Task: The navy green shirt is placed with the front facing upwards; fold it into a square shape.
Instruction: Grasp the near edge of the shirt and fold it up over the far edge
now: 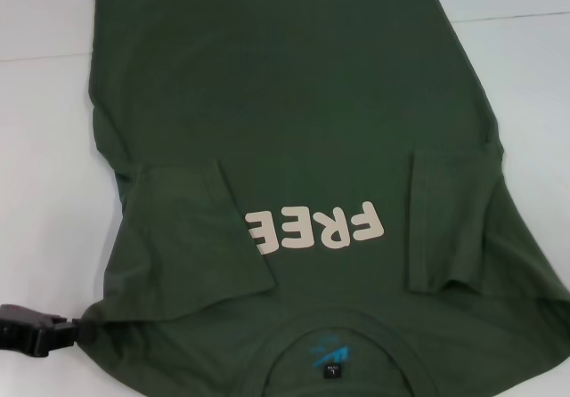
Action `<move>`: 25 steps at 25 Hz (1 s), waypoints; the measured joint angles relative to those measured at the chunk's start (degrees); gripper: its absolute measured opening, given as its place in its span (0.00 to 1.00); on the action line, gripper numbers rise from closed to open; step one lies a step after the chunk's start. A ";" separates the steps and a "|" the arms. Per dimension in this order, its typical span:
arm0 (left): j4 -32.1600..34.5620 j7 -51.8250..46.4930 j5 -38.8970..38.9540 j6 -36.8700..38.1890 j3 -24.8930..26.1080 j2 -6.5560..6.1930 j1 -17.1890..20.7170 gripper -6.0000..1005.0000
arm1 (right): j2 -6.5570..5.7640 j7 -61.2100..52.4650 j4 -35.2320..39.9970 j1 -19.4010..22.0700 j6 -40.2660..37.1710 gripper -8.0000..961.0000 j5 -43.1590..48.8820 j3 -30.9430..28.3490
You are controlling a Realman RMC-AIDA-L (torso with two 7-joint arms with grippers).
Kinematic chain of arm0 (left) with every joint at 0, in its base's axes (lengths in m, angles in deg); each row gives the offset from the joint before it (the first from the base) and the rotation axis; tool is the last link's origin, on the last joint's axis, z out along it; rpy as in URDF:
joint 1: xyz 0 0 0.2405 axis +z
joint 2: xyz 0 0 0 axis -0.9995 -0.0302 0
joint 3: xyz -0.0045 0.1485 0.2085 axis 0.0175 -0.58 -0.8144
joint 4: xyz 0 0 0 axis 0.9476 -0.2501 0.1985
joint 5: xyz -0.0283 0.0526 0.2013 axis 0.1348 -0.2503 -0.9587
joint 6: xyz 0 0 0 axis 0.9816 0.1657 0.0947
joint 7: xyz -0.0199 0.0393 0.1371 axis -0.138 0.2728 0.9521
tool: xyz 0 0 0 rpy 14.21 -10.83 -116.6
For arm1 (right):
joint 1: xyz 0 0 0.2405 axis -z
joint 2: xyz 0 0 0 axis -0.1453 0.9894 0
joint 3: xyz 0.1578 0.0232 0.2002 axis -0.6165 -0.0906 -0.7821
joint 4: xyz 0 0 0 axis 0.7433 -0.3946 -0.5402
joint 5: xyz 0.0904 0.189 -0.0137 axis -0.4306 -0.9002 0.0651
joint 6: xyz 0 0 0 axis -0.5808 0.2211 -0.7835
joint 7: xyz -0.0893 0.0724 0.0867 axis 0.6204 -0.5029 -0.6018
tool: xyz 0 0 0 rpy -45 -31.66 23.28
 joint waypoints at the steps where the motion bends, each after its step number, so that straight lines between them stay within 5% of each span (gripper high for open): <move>1: 0.03 0.04 0.00 0.17 0.05 -0.04 0.12 0.02 | 0.00 0.42 0.00 0.00 -0.50 0.07 0.00 0.01; 25: 1.94 2.35 0.34 7.36 2.12 -0.63 3.38 0.02 | 0.00 4.23 0.01 0.02 -4.11 0.06 0.18 -1.69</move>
